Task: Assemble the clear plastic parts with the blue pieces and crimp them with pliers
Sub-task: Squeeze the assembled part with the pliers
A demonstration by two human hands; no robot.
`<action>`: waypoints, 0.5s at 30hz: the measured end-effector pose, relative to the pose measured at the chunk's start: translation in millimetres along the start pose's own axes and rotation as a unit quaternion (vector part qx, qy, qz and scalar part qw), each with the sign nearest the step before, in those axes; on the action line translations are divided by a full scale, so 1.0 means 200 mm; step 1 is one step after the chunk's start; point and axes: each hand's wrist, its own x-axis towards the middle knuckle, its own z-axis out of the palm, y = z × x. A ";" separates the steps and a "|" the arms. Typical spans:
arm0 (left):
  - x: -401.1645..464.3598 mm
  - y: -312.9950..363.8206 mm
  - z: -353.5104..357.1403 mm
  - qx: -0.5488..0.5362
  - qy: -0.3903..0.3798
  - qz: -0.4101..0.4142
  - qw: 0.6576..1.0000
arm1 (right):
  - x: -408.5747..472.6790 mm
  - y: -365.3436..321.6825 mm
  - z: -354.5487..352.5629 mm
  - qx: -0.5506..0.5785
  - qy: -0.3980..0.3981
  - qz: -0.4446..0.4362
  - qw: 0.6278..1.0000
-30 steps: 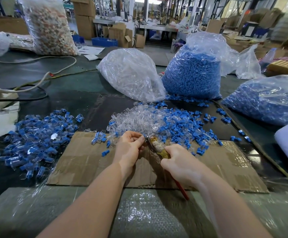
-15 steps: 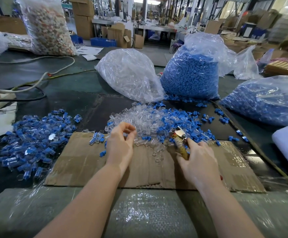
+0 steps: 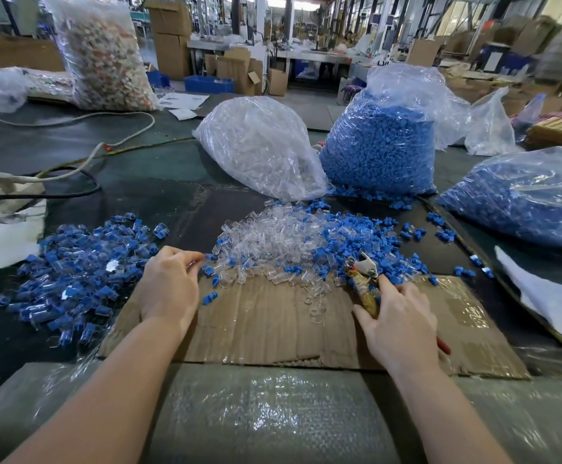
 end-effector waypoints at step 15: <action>-0.06 0.08 -0.02 0.043 -0.168 0.062 0.983 | -0.01 0.01 0.01 -0.034 -0.008 0.001 0.999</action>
